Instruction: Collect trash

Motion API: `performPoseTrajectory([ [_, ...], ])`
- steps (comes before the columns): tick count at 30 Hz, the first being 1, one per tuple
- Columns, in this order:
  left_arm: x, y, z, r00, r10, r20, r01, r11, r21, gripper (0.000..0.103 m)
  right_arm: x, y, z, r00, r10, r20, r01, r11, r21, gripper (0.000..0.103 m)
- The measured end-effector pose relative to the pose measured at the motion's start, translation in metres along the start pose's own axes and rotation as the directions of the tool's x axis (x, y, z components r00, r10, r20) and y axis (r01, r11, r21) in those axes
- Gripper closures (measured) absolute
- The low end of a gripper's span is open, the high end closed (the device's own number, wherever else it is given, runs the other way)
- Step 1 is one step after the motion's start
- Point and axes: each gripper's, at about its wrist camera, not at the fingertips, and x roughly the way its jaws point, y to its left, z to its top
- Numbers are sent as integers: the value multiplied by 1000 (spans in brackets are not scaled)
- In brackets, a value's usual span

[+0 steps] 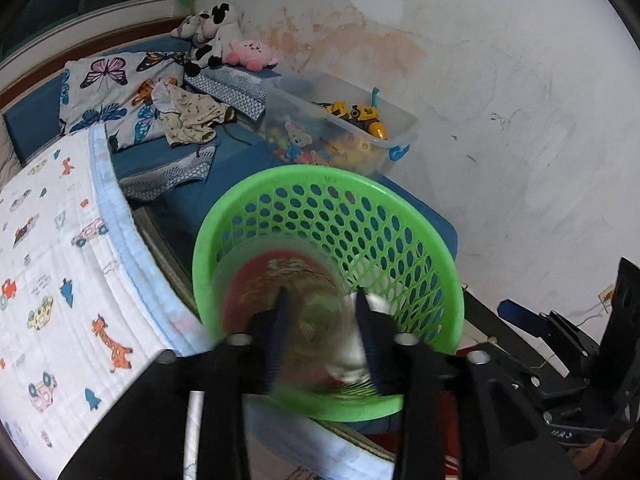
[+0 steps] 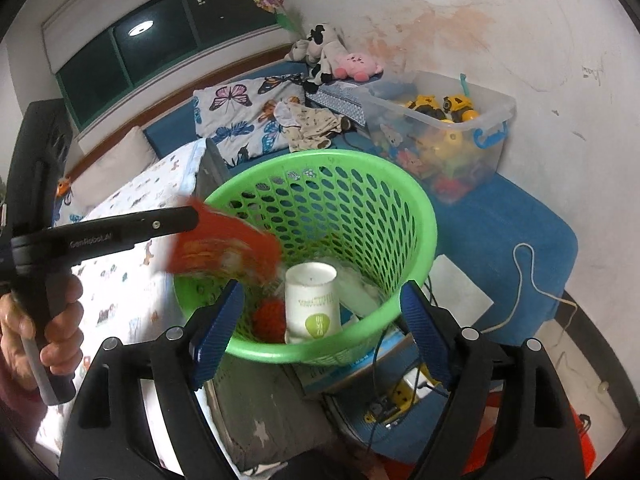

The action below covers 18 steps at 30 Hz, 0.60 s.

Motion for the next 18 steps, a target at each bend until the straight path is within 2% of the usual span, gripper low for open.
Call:
performPoseTrajectory([
  [7,-23,6,-8,999,4,33,-4,1000,-11,60,-8,11,-10,1000,19,-3,-19,1000,-13,23],
  [16,-67,23,-35,994,83,75,-81,996,-25,53,-16,42,-18,999,41,-18,-42,997,-59,19],
  [18,-77,26,-40,991,101,83,-99,995,-27,48,-19,48,-20,999,48,-18,-49,997,-66,18],
])
